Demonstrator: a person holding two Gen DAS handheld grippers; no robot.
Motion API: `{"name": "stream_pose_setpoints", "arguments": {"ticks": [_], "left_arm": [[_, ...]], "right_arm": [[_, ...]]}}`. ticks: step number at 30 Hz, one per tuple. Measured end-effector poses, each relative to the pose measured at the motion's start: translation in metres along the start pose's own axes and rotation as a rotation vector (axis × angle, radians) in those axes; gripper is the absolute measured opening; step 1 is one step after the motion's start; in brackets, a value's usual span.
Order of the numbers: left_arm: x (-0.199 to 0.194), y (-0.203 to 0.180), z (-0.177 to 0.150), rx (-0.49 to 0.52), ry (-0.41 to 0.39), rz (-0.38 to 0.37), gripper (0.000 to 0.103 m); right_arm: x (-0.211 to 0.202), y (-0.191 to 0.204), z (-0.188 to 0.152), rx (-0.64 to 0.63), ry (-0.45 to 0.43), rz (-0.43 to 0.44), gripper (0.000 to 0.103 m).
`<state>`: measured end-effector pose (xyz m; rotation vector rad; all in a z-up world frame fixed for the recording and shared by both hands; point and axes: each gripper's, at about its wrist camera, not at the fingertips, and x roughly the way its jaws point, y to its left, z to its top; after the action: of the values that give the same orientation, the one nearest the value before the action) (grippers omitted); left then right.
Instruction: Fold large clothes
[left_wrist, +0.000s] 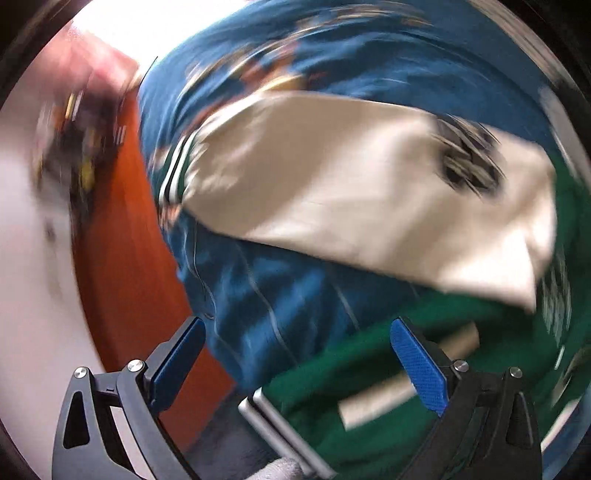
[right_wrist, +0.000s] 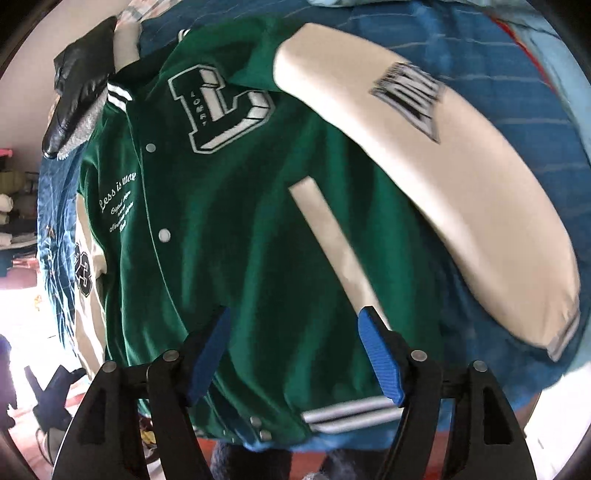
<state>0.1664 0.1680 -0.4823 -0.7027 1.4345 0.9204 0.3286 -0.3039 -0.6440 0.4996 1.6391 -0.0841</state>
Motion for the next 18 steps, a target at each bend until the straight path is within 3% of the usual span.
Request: {"name": "stream_pose_setpoints", "arguments": {"ticks": [3, 6, 9, 11, 12, 14, 15, 18], "left_arm": [[0.041, 0.044, 0.030, -0.258, 0.063, -0.112, 0.102], [0.073, 0.069, 0.054, -0.424, 0.093, -0.212, 0.102], [0.099, 0.074, 0.080, -0.501, 0.102, -0.263, 0.101], [0.100, 0.070, 0.102, -0.498, 0.047, -0.227, 0.093], [0.094, 0.066, 0.111, -0.482, 0.011, -0.205, 0.080], [0.077, 0.059, 0.127, -0.439, -0.061, -0.159, 0.040], [0.063, 0.054, 0.140, -0.402, -0.120, -0.151, 0.012], [0.031, 0.034, 0.186, -0.280, -0.240, -0.166, 0.006]], "right_arm": [[0.018, 0.022, 0.011, -0.042, -0.007, -0.008, 0.073], [0.035, 0.046, 0.021, -0.059, -0.021, -0.017, 0.074], [0.053, 0.069, 0.030, -0.061, -0.027, -0.032, 0.074], [0.065, 0.084, 0.033, -0.060, -0.025, -0.047, 0.074], [0.072, 0.093, 0.034, -0.058, -0.023, -0.056, 0.074], [0.080, 0.107, 0.034, -0.050, -0.019, -0.068, 0.074], [0.084, 0.114, 0.034, -0.045, -0.019, -0.075, 0.074], [0.092, 0.135, 0.035, -0.031, -0.019, -0.080, 0.074]]}}
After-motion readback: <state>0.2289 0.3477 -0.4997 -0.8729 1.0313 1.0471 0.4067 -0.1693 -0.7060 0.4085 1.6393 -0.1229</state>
